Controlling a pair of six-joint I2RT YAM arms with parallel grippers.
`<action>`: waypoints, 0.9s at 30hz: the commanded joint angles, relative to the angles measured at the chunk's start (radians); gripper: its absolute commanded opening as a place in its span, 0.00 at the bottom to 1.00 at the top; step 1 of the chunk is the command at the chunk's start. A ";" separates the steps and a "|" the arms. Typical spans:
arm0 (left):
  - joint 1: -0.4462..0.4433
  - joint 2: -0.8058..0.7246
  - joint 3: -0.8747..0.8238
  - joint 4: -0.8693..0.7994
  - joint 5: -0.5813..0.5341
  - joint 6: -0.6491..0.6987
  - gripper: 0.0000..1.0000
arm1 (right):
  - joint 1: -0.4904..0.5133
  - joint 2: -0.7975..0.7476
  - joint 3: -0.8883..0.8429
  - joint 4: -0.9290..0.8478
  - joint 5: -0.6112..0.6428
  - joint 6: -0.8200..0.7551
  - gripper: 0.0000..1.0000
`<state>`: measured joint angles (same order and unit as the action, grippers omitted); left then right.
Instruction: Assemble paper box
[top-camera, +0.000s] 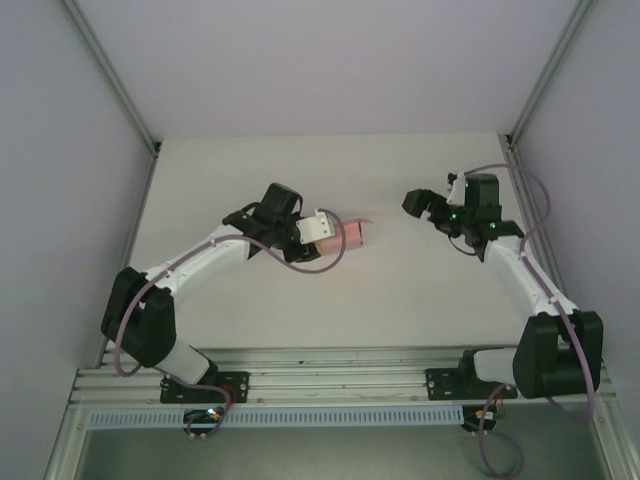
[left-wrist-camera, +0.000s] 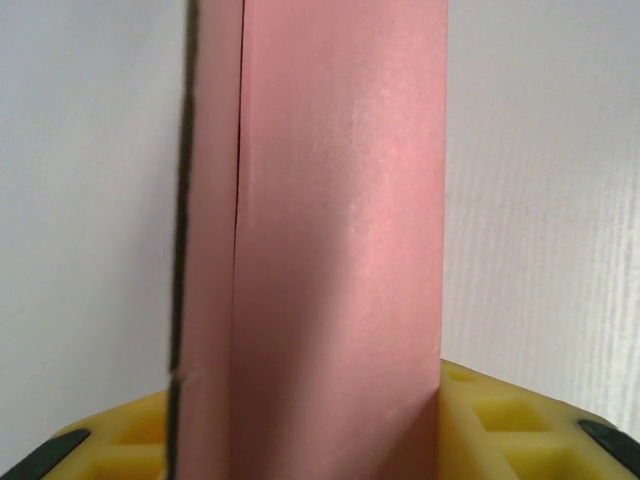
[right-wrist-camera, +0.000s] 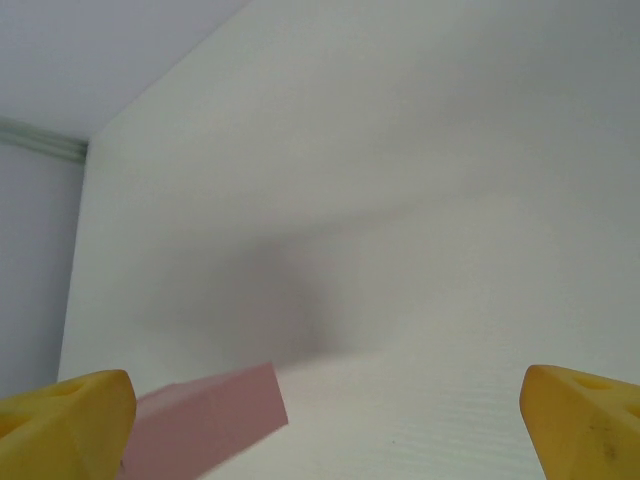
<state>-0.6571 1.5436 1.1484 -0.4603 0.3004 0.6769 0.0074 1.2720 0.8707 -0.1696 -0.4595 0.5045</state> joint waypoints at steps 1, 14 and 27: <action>0.018 0.049 0.045 -0.177 0.097 -0.013 0.44 | 0.013 -0.018 -0.090 0.287 -0.194 -0.177 1.00; 0.020 0.131 0.117 -0.261 0.112 0.013 0.46 | 0.257 0.114 0.103 -0.086 -0.210 -0.673 0.83; 0.019 0.166 0.139 -0.268 0.097 0.011 0.46 | 0.324 0.296 0.219 -0.214 -0.196 -0.697 0.37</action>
<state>-0.6399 1.6966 1.2514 -0.7063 0.3817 0.6746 0.3191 1.5608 1.0653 -0.3237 -0.6365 -0.1646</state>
